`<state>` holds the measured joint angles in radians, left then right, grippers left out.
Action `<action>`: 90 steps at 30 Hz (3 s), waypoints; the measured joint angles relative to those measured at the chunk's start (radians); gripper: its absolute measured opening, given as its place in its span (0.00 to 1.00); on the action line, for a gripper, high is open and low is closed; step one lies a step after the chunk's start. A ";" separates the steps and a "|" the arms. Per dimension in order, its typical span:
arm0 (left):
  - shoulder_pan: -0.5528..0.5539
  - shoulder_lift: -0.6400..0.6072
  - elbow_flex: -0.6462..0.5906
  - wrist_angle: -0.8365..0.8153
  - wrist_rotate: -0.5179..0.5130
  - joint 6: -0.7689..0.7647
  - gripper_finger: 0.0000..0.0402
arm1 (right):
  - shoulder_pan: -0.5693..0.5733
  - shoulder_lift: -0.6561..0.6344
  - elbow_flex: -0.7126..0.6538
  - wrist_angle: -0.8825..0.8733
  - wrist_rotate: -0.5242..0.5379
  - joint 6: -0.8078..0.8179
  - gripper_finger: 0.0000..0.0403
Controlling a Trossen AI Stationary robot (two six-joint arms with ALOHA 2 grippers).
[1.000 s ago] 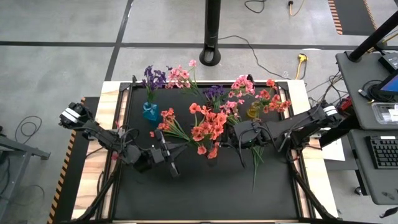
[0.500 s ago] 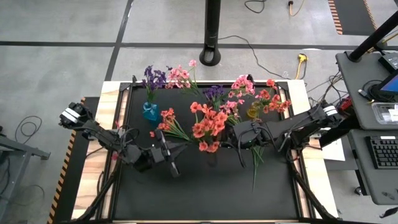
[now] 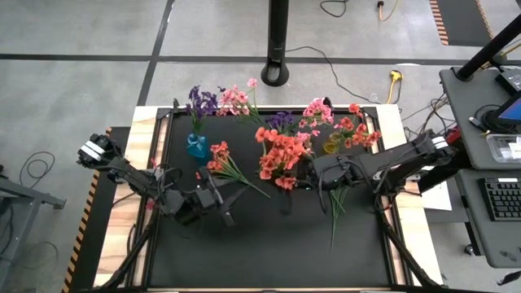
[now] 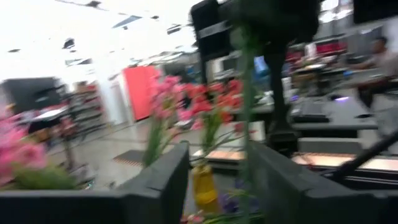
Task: Sort flowers into vase by color
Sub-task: Put the right orange flower into the yellow vase
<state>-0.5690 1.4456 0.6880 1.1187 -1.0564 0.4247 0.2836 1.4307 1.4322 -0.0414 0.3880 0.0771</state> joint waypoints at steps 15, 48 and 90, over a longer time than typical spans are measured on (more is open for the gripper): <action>0.005 -0.041 0.000 -0.282 0.099 -0.273 0.58 | -0.001 -0.253 0.068 -0.783 0.344 0.442 0.05; 0.048 -0.307 0.000 -0.866 0.172 -0.457 0.49 | -0.419 -0.241 0.034 -1.177 0.475 0.630 0.04; 0.048 -0.307 0.000 -0.903 0.086 -0.457 0.49 | -0.500 -0.240 -0.248 -0.949 0.539 0.620 0.04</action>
<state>-0.5205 1.1389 0.6880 0.2153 -0.9703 -0.0320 -0.2169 1.1904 1.1840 -0.9904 0.9272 0.6971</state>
